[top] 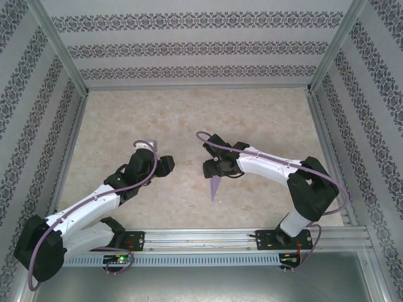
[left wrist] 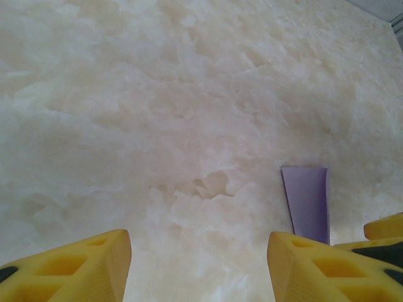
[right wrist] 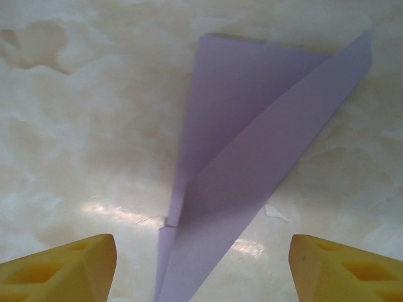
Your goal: Fold a paper plane with a square sheet of paper (fold left side to right side)
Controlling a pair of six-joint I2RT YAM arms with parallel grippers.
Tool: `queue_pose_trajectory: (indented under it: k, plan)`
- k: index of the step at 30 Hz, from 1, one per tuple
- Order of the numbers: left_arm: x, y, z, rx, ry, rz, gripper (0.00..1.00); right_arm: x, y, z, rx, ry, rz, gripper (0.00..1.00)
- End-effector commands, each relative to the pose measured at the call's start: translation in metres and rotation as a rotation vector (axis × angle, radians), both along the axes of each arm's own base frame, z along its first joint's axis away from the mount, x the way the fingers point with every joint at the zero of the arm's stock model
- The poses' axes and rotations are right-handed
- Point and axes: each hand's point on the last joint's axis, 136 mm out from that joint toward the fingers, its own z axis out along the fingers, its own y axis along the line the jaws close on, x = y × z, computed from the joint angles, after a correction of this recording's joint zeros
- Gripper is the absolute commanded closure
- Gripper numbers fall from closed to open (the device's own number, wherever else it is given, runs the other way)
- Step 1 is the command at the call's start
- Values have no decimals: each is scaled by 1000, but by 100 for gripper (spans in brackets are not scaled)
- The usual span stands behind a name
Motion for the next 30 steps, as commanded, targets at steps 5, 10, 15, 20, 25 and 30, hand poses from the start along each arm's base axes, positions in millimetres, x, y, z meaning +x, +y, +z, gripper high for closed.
queue_pose_trajectory:
  k: [5,10,15,20,25,30]
  plan:
    - [0,1,-4,-28,27,6,41,9,-1,-13,-70,-1,-39,36]
    - [-2,2,-5,-20,35,5,41,8,-3,-20,-84,9,-36,44]
    - [-3,2,0,-22,35,1,41,6,-7,-19,-106,12,-27,58]
    - [-5,5,9,-21,17,6,41,8,-12,6,-89,-46,-30,85]
    - [-6,8,19,-31,-4,12,41,9,-14,42,23,-115,-38,100]
    - [-8,8,41,-62,-58,5,39,16,-12,77,354,-140,-44,100]
